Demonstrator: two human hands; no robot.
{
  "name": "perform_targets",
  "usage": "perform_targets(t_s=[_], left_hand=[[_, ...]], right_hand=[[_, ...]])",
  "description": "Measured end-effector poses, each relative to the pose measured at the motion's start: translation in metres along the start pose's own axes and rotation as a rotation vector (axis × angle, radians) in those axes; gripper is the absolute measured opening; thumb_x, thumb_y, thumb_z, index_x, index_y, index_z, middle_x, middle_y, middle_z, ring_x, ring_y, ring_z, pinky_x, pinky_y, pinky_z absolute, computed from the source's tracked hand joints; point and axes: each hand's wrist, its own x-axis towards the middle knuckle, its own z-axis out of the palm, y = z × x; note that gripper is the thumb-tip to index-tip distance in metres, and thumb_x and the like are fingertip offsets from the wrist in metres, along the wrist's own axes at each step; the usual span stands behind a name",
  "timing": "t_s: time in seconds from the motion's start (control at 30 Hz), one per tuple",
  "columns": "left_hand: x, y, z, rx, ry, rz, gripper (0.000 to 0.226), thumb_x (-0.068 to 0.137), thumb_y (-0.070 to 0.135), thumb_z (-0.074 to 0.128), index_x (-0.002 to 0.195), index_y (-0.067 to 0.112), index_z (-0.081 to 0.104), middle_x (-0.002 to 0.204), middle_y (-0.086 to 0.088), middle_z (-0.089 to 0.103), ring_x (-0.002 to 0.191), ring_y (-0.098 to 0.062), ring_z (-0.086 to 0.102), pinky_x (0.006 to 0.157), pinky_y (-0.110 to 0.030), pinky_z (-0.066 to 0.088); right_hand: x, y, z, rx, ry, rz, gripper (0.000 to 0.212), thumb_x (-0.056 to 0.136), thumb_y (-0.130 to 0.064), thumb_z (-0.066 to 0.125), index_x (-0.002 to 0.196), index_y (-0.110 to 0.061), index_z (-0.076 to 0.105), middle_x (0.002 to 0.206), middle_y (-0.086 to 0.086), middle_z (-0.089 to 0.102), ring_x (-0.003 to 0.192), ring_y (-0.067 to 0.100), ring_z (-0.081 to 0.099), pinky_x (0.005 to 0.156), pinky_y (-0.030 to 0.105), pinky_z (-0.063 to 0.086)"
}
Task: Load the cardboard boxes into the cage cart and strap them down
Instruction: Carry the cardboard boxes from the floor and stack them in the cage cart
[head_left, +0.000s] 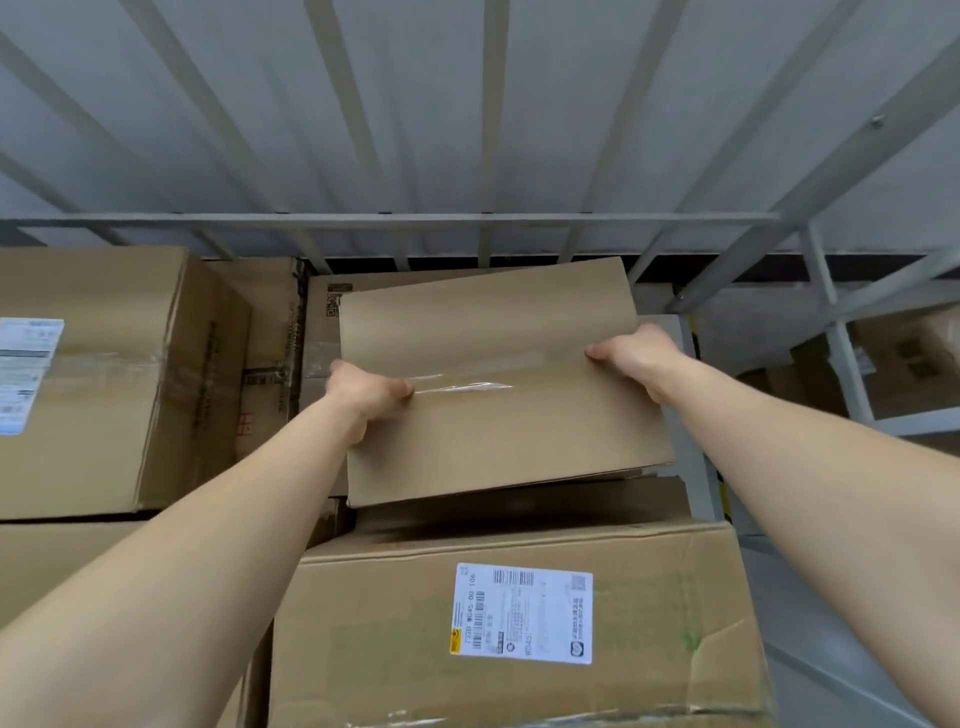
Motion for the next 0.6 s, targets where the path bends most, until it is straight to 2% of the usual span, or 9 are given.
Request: perform_targets(t_s=[0.17, 0.27, 0.37, 0.47, 0.6], left_hand=[[0.008, -0.010, 0.011, 0.059, -0.021, -0.004, 0.096, 0.073, 0.023, 0.082, 0.143, 0.002, 0.020, 0.142, -0.018, 0.038, 0.125, -0.035, 0.045, 0.103, -0.043, 0.039], [0.006, -0.002, 0.012, 0.193, 0.024, 0.014, 0.104, 0.072, 0.026, 0.082, 0.146, 0.002, 0.013, 0.147, -0.019, 0.029, 0.131, -0.036, 0.038, 0.108, -0.043, 0.035], [0.005, 0.011, 0.010, 0.381, 0.146, 0.157, 0.105, 0.071, 0.027, 0.082, 0.148, 0.009, 0.012, 0.151, -0.015, 0.016, 0.138, -0.036, 0.022, 0.112, -0.045, 0.027], [0.009, 0.022, 0.011, 0.558, 0.155, 0.372, 0.097, 0.073, 0.034, 0.079, 0.146, 0.010, 0.021, 0.153, -0.009, 0.015, 0.140, -0.032, 0.019, 0.111, -0.048, 0.025], [0.020, 0.042, 0.016, 0.786, 0.068, 0.549, 0.092, 0.078, 0.047, 0.071, 0.149, 0.016, 0.021, 0.159, -0.002, 0.009, 0.146, -0.026, 0.005, 0.117, -0.049, 0.010]], right_hand=[[0.010, 0.017, 0.009, -0.141, -0.002, -0.029, 0.052, 0.084, -0.009, 0.069, 0.128, -0.005, 0.042, 0.126, 0.015, 0.056, 0.113, 0.031, 0.054, 0.091, 0.035, 0.045], [0.006, 0.020, 0.013, -0.209, 0.048, -0.031, 0.053, 0.085, -0.015, 0.070, 0.129, -0.005, 0.042, 0.127, 0.015, 0.056, 0.115, 0.033, 0.054, 0.089, 0.035, 0.045], [-0.003, 0.030, 0.015, -0.348, 0.148, 0.110, 0.063, 0.085, -0.038, 0.068, 0.132, -0.004, 0.044, 0.127, 0.016, 0.056, 0.114, 0.035, 0.055, 0.091, 0.038, 0.048], [-0.013, 0.044, 0.016, -0.308, 0.106, 0.328, 0.084, 0.080, -0.059, 0.063, 0.138, -0.003, 0.040, 0.135, 0.018, 0.050, 0.117, 0.037, 0.051, 0.096, 0.045, 0.047], [-0.016, 0.044, 0.015, -0.115, 0.025, 0.408, 0.072, 0.086, -0.052, 0.061, 0.137, -0.004, 0.042, 0.136, 0.017, 0.048, 0.119, 0.040, 0.050, 0.084, 0.050, 0.052]])
